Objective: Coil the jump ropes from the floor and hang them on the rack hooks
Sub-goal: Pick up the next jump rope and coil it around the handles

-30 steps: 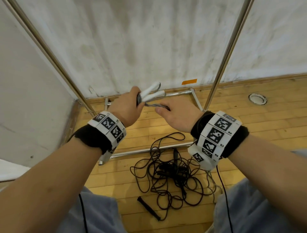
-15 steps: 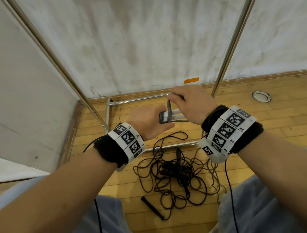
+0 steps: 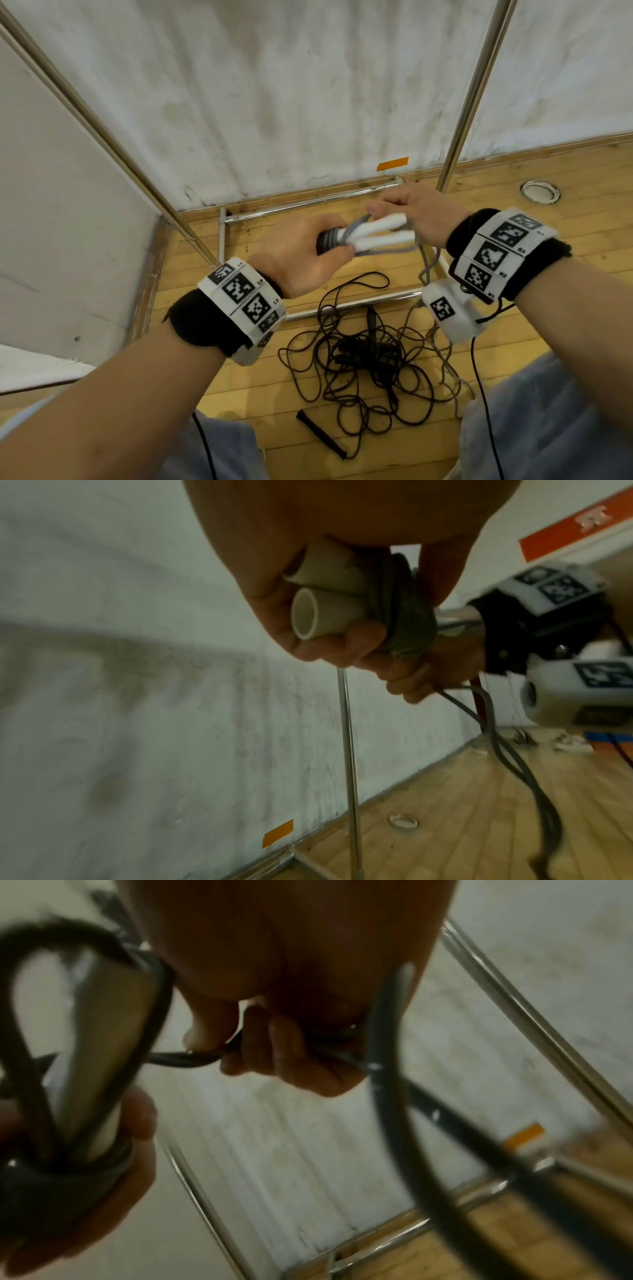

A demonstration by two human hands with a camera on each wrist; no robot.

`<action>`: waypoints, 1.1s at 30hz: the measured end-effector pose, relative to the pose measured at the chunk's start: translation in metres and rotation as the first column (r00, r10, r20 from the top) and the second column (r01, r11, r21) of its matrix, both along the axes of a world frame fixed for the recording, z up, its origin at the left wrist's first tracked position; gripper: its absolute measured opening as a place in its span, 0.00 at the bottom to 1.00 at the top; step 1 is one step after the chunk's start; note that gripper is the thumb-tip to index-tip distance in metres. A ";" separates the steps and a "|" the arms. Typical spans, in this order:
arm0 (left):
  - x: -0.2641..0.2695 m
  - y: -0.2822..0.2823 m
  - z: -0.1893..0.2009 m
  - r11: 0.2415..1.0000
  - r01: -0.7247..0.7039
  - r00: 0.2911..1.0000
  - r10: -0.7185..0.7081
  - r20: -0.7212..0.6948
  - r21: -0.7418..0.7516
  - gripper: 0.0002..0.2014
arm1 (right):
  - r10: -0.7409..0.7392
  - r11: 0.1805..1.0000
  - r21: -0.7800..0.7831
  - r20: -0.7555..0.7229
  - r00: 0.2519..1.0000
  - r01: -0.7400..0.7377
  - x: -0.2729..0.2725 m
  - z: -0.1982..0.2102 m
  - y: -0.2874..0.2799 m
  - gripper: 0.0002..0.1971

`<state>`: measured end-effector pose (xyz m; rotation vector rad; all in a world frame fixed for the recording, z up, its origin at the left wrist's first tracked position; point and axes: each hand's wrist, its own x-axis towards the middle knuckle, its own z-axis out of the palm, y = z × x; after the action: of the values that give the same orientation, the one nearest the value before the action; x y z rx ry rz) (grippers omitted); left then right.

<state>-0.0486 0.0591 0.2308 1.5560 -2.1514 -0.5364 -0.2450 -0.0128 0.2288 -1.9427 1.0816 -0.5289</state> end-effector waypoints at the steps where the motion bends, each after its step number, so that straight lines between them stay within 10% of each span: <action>1: 0.000 -0.001 0.003 1.000 -0.001 0.995 0.003 -0.103 0.023 0.08 | 0.002 0.998 0.060 0.081 0.997 -0.006 0.001 0.001 0.002 0.13; 7: -0.008 -0.007 0.018 0.991 -0.111 0.856 0.134 -0.500 0.074 0.15 | -0.173 0.985 0.062 0.297 0.939 0.162 0.028 -0.003 0.019 0.25; 12: -0.006 -0.010 0.032 0.988 -0.139 0.746 0.152 -0.649 0.071 0.12 | -0.161 0.944 -0.251 0.214 0.963 0.213 0.050 -0.009 0.040 0.12; 20: -0.005 -0.016 0.030 0.954 -0.295 0.727 0.260 -0.635 0.052 0.09 | -0.157 0.926 0.377 0.445 0.881 -0.026 0.066 -0.008 0.044 0.10; 26: -0.003 -0.024 0.030 0.941 -0.340 0.748 0.273 -0.605 0.005 0.07 | -0.234 0.972 0.061 0.201 0.951 0.226 0.059 -0.013 0.033 0.13; 33: 0.011 -0.037 0.014 0.904 -0.421 0.818 0.344 -0.461 -0.072 0.10 | -0.125 0.992 0.003 0.021 0.992 0.125 0.056 -0.010 0.037 0.10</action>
<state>-0.0378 0.0225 0.2449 1.5403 -1.4536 -0.4912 -0.1894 0.0241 0.2189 -1.8720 1.1956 -0.6150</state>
